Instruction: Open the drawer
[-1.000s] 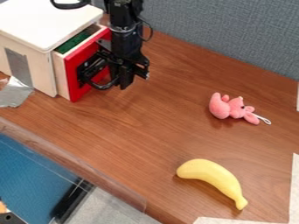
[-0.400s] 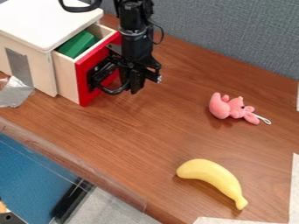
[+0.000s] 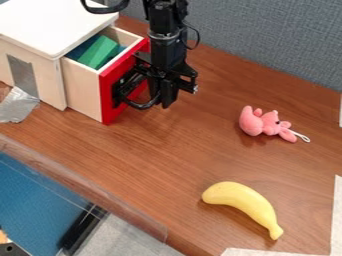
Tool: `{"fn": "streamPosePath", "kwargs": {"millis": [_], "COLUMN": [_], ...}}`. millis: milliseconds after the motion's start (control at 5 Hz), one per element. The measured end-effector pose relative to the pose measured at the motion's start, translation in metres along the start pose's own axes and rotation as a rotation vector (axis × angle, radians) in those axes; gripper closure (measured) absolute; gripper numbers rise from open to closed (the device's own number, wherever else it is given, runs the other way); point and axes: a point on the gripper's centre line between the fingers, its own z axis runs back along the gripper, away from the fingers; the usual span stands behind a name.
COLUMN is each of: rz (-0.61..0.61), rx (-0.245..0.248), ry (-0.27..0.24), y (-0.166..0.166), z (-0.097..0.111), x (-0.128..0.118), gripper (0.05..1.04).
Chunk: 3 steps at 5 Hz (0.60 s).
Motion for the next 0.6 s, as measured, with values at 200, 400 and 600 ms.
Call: {"fn": "streamPosePath", "kwargs": {"millis": [200,400,600], "rz": [0.042,0.079,0.081], "rx": [-0.019,-0.039,-0.054], "ry": [0.015,0.03,0.032], "y": [-0.005,-0.014,-0.019], "z": [-0.002,-0.004,-0.004], "x": [0.006,0.009,0.01], "gripper": [0.929,0.929,0.929]}}
